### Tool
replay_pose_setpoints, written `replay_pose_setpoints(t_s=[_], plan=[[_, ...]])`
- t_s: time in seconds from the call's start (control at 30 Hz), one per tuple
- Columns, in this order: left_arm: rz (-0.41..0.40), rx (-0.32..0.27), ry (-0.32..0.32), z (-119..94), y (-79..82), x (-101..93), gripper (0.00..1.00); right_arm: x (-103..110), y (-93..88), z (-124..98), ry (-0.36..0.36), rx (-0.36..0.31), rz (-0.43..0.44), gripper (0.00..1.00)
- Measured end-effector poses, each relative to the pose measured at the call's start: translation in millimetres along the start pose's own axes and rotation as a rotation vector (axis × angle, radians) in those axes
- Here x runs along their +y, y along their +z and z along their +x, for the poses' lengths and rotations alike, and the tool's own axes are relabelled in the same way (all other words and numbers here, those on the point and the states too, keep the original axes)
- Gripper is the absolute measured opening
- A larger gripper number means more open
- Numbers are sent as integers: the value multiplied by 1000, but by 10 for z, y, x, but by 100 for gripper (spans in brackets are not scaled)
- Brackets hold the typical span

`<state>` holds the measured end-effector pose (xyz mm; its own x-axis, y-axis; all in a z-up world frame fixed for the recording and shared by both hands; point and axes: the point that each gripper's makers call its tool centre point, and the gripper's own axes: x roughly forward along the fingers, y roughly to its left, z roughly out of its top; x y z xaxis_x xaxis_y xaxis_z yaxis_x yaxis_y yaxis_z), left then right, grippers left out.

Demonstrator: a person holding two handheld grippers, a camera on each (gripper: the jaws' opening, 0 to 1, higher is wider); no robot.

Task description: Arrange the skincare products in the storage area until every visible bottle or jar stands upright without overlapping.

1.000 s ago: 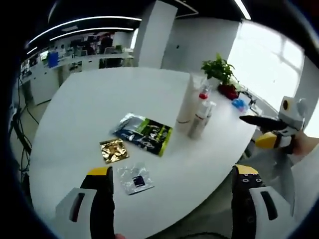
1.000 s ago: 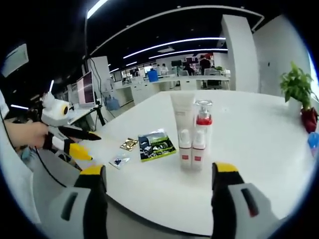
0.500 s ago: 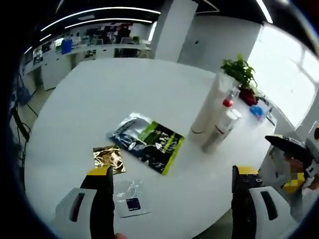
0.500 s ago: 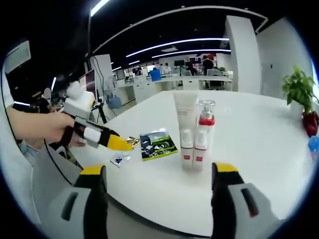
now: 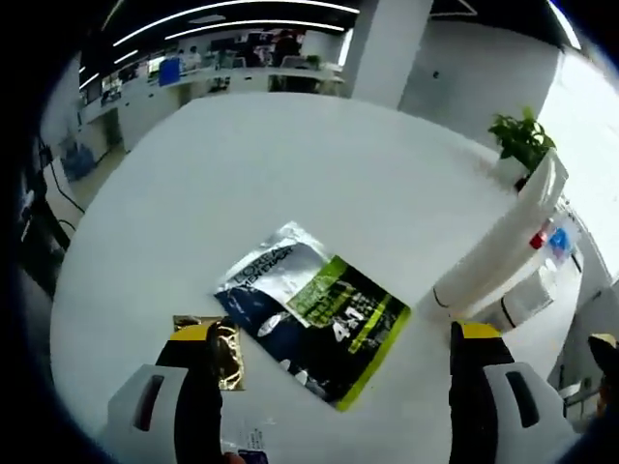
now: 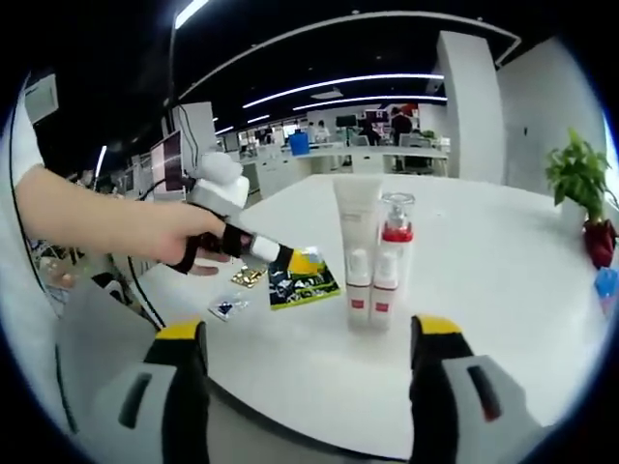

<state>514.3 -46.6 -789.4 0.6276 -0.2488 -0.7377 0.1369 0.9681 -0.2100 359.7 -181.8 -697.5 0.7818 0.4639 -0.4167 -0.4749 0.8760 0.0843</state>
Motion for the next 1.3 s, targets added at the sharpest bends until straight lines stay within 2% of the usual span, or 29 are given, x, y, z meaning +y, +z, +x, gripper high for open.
replay_pose_setpoints(t_s=[0.1,0.27,0.37,0.47,0.57,0.67,0.77,1.0,1.17,1.3], plan=[[-81,30,32,120,-31,6,97,-15,-5,-3,-6,0,-1,87],[-55,48,58,272,-6,-57,97,-38,-20,-3,-14,5,4,87],[-75,54,100,347,17,-23,97,-35,-25,0,-13,9,4,87],[-132,66,160,405,-1,42,97,-40,-30,2,-15,12,6,87],[-121,58,203,439,36,69,97,-43,-31,4,-17,15,12,87],[-142,68,264,405,-6,127,97,-45,-31,6,-19,17,17,87],[-150,69,268,421,-14,120,97,-48,-30,8,-21,19,22,87],[-107,97,283,452,-41,151,97,-90,-26,-2,-43,16,48,87],[-48,83,293,478,-23,255,92,-89,-27,-4,-43,16,51,86],[-25,63,269,510,50,345,90,-90,-26,-4,-44,16,51,86]])
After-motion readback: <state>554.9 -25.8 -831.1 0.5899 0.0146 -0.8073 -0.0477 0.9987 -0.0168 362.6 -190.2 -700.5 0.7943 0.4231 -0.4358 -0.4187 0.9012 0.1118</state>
